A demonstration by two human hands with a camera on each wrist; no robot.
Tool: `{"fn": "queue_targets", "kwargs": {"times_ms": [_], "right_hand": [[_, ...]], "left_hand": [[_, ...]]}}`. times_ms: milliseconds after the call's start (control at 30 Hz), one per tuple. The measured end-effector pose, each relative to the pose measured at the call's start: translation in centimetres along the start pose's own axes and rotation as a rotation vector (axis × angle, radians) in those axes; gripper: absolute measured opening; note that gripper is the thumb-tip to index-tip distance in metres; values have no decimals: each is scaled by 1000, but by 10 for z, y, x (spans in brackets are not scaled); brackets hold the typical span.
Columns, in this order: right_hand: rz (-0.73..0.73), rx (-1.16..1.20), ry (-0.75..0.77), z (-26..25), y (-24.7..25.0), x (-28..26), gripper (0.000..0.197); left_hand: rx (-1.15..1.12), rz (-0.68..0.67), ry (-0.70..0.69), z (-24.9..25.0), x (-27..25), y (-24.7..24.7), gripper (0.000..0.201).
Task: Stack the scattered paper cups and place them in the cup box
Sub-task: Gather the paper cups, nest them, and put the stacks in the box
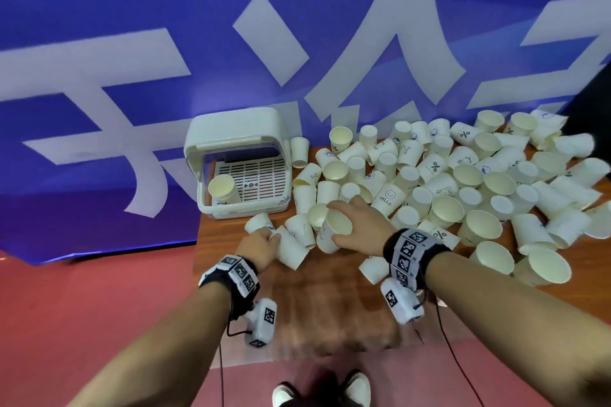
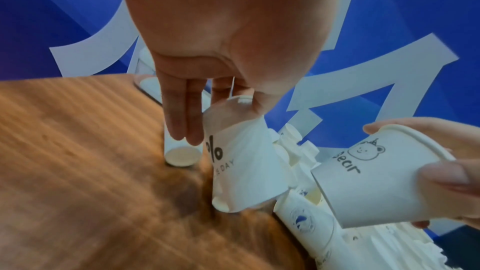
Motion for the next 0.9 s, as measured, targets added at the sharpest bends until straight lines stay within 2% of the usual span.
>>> {"fn": "queue_targets", "kwargs": {"times_ms": [133, 267, 467, 633, 767, 900], "right_hand": [[59, 18, 35, -24, 26, 6, 73], [123, 22, 76, -45, 47, 12, 75], [140, 93, 190, -78, 52, 19, 66], [126, 151, 223, -97, 31, 40, 64], [70, 184, 170, -107, 7, 61, 64], [7, 166, 161, -121, -11, 81, 70]], "left_hand": [[-31, 98, -61, 16, -10, 43, 39], [-105, 222, -44, 25, -23, 80, 51], [-184, 294, -19, 13, -28, 103, 54], [-304, 352, -28, -13, -31, 112, 41], [-325, 346, 93, -45, -30, 113, 26], [-365, 329, 127, -73, -19, 119, 26]]}}
Point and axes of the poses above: each hand's wrist, its own x-axis towards the middle knuckle, its own y-axis out of the back of the hand, z = x × y, the point moved 6 cm from there along x, towards the middle knuckle, and after that the axes turned 3 degrees about z, right-handed, at the moved point
